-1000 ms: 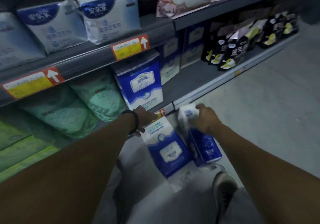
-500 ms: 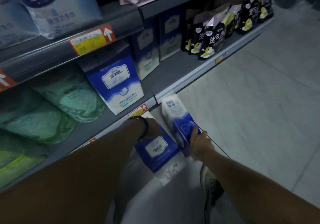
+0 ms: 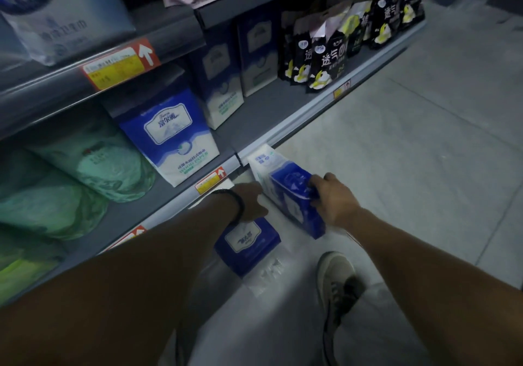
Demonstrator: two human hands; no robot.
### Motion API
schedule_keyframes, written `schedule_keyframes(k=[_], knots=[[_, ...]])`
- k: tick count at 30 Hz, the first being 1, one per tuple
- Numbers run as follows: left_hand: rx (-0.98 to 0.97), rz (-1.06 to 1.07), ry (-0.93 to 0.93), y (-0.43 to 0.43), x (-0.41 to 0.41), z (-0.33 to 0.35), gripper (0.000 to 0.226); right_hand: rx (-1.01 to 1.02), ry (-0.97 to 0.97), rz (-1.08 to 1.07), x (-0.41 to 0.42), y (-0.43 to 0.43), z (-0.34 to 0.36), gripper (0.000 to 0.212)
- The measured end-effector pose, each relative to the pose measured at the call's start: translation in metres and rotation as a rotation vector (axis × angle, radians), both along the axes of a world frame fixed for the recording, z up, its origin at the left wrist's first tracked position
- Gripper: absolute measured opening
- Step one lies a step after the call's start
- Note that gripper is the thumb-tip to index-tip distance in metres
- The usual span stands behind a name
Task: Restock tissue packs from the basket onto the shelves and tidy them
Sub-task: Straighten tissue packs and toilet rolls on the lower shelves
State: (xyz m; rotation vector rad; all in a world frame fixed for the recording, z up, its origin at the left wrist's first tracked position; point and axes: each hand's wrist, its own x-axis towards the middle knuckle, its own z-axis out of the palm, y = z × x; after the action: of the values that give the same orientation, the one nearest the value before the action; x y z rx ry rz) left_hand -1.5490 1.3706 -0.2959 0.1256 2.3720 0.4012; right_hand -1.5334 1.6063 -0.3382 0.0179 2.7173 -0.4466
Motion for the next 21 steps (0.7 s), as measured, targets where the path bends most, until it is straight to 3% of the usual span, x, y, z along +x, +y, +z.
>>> schedule_keyframes(k=[3, 7, 10, 12, 16, 21], knots=[[0.076, 0.047, 0.163, 0.005, -0.005, 0.000, 0.089, -0.042, 0.023, 0.089, -0.020, 0.020, 0.034, 0.027], [0.098, 0.010, 0.310, 0.015, -0.005, 0.010, 0.129, -0.016, 0.068, 0.298, -0.035, 0.030, 0.093, 0.023], [0.137, -0.059, 0.295, 0.025, -0.006, 0.017, 0.138, -0.064, 0.087, 0.365, -0.039, 0.021, 0.128, 0.021], [0.212, -0.065, 0.272, 0.032, -0.002, 0.018, 0.136, -0.075, 0.099, 0.413, -0.043, 0.010, 0.144, 0.020], [0.407, 0.097, 0.206, 0.033, 0.005, 0.024, 0.105, -0.094, 0.124, 0.460, -0.052, -0.012, 0.166, 0.026], [0.555, 0.330, 0.204, 0.015, 0.000, 0.033, 0.094, -0.299, 0.297, 0.292, -0.059, -0.028, 0.185, 0.030]])
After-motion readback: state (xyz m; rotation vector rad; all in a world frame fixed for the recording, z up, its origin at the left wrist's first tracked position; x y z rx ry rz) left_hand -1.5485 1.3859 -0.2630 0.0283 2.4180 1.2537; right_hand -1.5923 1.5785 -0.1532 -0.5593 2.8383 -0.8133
